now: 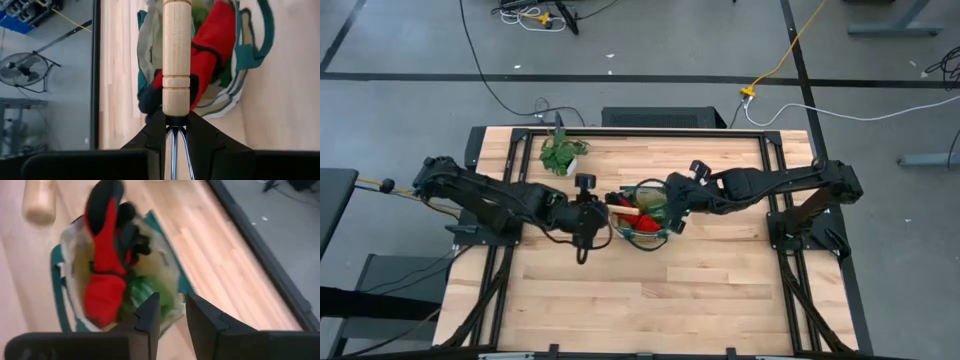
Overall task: Pick & Place Garden tools in Gardening bag
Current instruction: Put the brown hand rake into the white gardening bag, then return to Home Position
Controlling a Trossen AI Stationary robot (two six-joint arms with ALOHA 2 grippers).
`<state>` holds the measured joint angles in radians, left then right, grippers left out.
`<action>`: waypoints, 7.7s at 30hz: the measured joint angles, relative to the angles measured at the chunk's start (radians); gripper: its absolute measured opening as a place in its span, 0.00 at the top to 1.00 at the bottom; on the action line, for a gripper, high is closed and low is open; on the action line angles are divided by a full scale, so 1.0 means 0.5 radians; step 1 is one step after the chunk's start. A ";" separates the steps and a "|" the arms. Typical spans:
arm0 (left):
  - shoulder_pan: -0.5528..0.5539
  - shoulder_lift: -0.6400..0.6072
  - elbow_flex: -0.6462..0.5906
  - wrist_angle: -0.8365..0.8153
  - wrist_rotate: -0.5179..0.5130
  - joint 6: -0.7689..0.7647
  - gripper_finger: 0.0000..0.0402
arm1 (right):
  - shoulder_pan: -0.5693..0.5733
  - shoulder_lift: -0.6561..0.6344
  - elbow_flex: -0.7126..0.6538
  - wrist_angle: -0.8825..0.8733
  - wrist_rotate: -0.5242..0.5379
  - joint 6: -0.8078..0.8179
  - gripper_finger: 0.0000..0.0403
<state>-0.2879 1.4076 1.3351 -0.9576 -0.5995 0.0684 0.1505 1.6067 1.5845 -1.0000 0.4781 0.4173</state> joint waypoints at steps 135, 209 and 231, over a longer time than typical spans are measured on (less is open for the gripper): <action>0.211 -0.272 0.402 -0.764 0.248 -0.384 0.58 | 0.198 -0.742 -0.655 0.254 0.313 -0.011 0.76; 0.085 -2.162 -2.113 1.439 0.388 -0.065 0.58 | 0.198 -2.339 -2.824 2.762 0.058 -0.552 0.76; 0.085 -2.165 -2.113 1.438 0.388 -0.063 0.58 | 0.198 -2.339 -2.823 2.763 0.057 -0.554 0.76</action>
<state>-0.2455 0.3248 0.2787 -0.2386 -0.4057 0.0368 0.2493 0.4370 0.1730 0.3813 0.5063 0.1402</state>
